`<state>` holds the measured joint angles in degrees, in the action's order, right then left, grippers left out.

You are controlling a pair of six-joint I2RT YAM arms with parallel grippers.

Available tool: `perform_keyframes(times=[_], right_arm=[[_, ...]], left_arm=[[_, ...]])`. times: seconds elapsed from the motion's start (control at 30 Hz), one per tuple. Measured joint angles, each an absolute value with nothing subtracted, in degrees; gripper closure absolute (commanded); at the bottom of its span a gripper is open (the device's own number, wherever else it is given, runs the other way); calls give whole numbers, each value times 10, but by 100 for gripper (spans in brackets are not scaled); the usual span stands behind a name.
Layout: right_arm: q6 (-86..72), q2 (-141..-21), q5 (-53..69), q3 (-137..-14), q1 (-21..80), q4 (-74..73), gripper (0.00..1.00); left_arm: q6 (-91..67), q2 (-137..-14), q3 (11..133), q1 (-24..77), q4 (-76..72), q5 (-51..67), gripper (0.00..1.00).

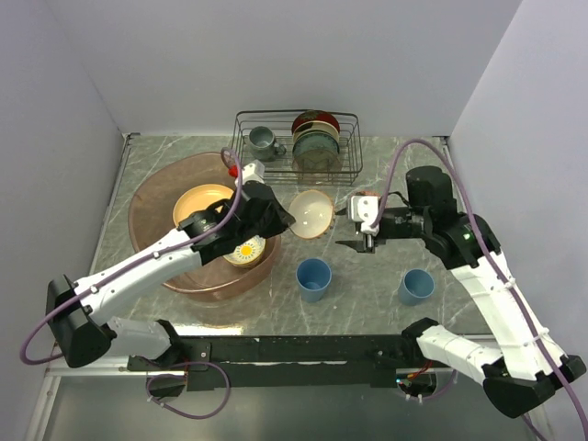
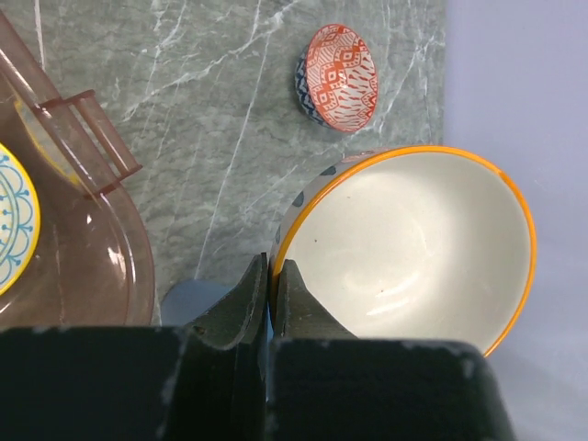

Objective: Place the mixed dishes into the plastic bin
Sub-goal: Place the bowl in the plastic bin.

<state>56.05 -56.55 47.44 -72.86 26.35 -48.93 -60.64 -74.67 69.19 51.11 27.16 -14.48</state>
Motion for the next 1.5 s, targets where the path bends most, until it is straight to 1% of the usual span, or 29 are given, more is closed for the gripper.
perform_keyframes(times=[0.2,0.33,0.47,0.53,0.57,0.6,0.67,1.07,1.17,1.5], right_arm=[[500,-561,519,-743,223,-477,23],[444,-551,568,-732,151,-436,19],[362,-525,617,-672,69,-359,12],[322,-516,632,-634,37,-322,7],[304,-514,637,-615,25,-304,6],[291,-512,638,-601,17,-293,3],[261,-512,639,-568,2,-264,0],[148,-510,656,-432,-92,-106,0],[146,-510,656,-402,-112,-90,0],[152,-510,639,-396,-118,-77,0]], left_arm=[[-601,-714,670,492,267,-133,99],[-591,-678,643,474,260,-129,99],[-576,-636,614,458,243,-119,99],[-566,-612,598,450,239,-113,99],[-563,-604,593,446,238,-111,99],[-559,-592,585,441,235,-107,99],[-550,-574,574,431,235,-103,99],[-485,-479,548,378,258,-111,99],[-476,-468,540,372,264,-118,99],[-475,-448,492,357,283,-145,99]])
